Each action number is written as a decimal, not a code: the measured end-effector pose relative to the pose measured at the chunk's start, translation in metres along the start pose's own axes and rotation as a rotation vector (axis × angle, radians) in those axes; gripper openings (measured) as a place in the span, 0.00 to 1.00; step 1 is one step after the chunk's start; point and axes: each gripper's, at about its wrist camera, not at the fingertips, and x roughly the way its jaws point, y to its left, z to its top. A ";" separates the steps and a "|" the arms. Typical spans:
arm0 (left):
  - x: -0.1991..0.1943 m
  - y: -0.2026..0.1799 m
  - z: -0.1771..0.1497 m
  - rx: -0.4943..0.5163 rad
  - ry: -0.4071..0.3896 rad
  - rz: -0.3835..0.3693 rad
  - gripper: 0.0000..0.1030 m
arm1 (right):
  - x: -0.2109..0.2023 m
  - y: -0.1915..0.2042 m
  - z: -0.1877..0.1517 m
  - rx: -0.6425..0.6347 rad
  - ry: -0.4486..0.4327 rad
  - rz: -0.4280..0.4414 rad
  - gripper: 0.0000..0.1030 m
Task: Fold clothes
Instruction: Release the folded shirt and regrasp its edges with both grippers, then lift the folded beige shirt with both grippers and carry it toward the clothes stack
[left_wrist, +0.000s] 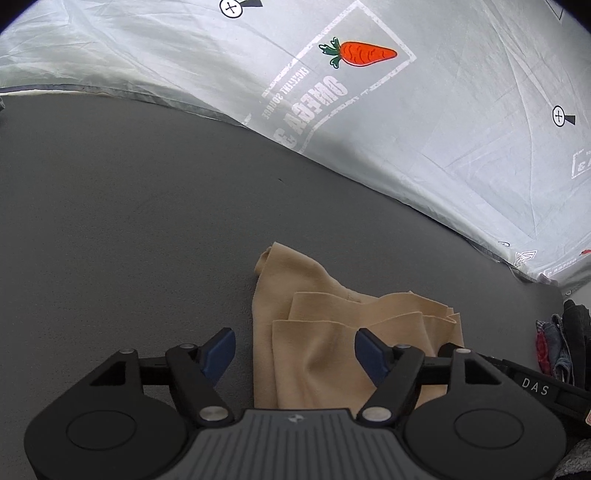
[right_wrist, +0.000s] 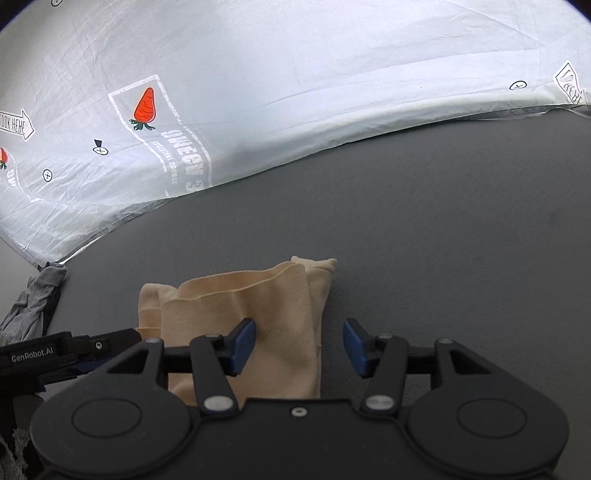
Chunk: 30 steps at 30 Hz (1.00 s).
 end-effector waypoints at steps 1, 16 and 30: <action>0.003 -0.003 0.000 0.016 0.004 -0.003 0.71 | 0.004 -0.001 0.001 0.002 0.002 0.005 0.52; 0.025 -0.017 0.000 0.162 0.006 -0.040 0.28 | 0.036 0.026 0.007 -0.082 -0.021 -0.030 0.22; -0.099 -0.065 -0.023 0.119 -0.196 -0.158 0.15 | -0.118 0.071 -0.016 -0.272 -0.355 -0.195 0.14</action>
